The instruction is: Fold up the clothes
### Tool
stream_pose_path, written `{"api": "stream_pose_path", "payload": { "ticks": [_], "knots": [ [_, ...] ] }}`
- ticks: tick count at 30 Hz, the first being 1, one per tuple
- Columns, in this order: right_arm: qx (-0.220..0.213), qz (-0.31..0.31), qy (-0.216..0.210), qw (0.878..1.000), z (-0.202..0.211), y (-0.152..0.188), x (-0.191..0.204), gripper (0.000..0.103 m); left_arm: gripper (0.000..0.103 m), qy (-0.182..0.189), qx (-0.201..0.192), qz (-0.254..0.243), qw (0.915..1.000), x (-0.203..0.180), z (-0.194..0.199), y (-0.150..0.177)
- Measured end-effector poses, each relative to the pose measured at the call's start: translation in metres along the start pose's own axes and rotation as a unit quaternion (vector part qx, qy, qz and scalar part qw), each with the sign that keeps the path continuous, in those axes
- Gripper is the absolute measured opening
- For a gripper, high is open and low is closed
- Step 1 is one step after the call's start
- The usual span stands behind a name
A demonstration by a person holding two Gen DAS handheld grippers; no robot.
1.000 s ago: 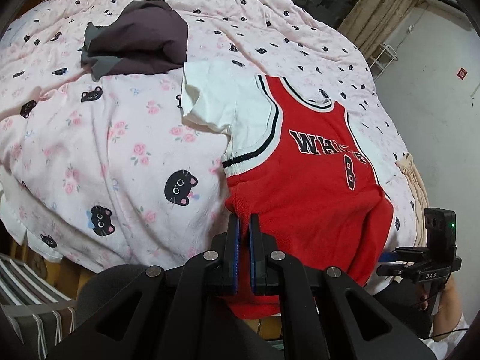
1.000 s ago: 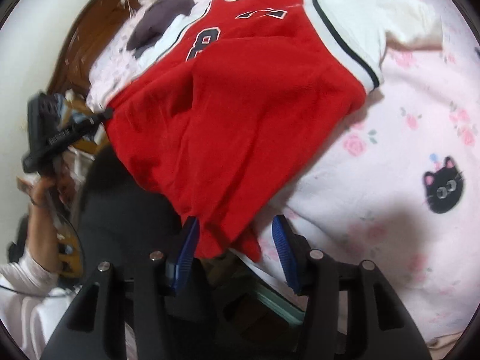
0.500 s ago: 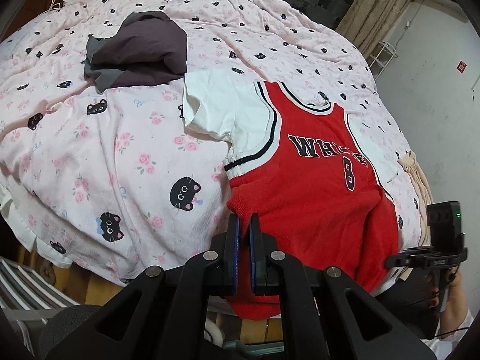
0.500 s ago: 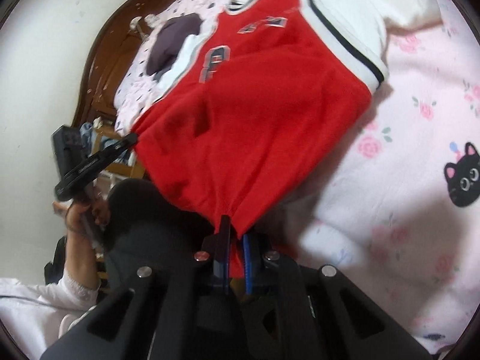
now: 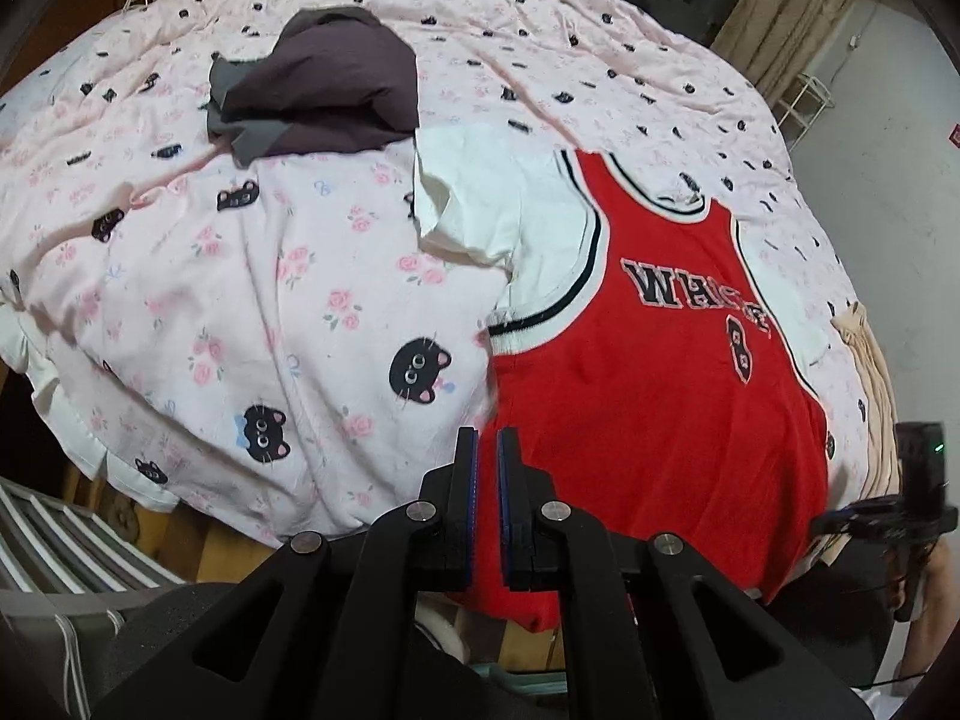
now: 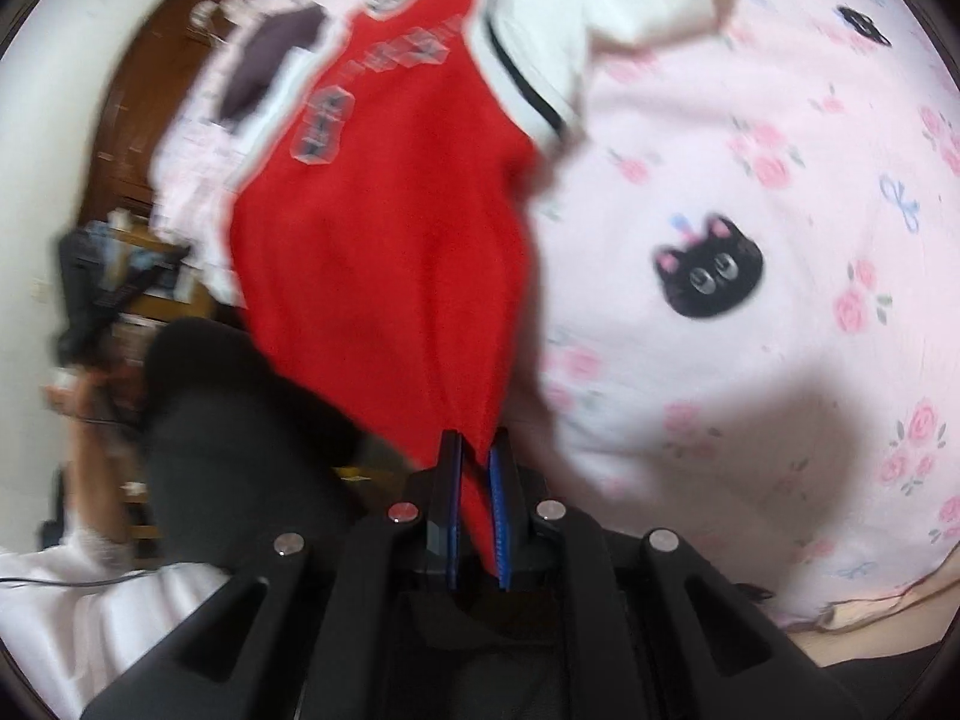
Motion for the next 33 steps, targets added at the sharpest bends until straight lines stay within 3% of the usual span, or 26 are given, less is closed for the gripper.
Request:
{"api": "stream_pose_path", "payload": {
  "ticks": [1,3,4,6,8,13,19,25,33],
  "knots": [
    [0.010,0.002,0.020,1.000,-0.005,0.003,-0.004,0.016,0.005,0.001,-0.003,-0.002,1.0000,-0.001,0.001,-0.002],
    [0.007,0.014,0.051,0.999,-0.004,0.001,-0.007,0.042,0.009,0.007,-0.007,-0.011,0.9999,-0.004,0.002,-0.008],
    [-0.003,0.022,0.063,0.998,0.001,-0.004,-0.008,0.047,0.014,0.009,-0.010,-0.017,0.9998,-0.006,0.002,-0.014],
    [-0.030,0.035,0.068,0.997,0.018,-0.020,-0.006,0.049,0.044,0.008,-0.022,-0.029,0.9993,-0.007,0.003,-0.029],
    [-0.057,0.042,0.075,0.995,0.036,-0.040,-0.007,0.049,0.053,0.009,-0.041,-0.042,0.9982,-0.009,0.002,-0.050],
    [-0.100,0.121,0.107,0.982,0.066,-0.101,0.006,0.049,0.053,0.054,-0.057,-0.139,0.9872,-0.046,-0.015,-0.112],
    [-0.080,0.240,0.146,0.956,0.067,-0.171,0.020,0.049,0.053,0.108,-0.016,-0.244,0.9635,-0.085,-0.062,-0.170],
    [-0.056,0.260,0.118,0.957,0.051,-0.230,0.005,0.049,0.053,0.097,0.025,-0.329,0.9389,-0.108,-0.112,-0.193],
    [-0.028,0.278,0.100,0.955,0.026,-0.274,-0.008,0.049,0.053,0.097,0.060,-0.389,0.9141,-0.120,-0.159,-0.204]
  ]
}}
Point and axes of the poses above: each gripper's, at about its wrist camera, not at the fingertips, and z roughly against the way its jaws point, x to its left, y to its underside, the point moved 10 cm from there along -z, roughly the way its jaws point, and after that the axes turned 3 degrees about -y, right-handed, at the moved point
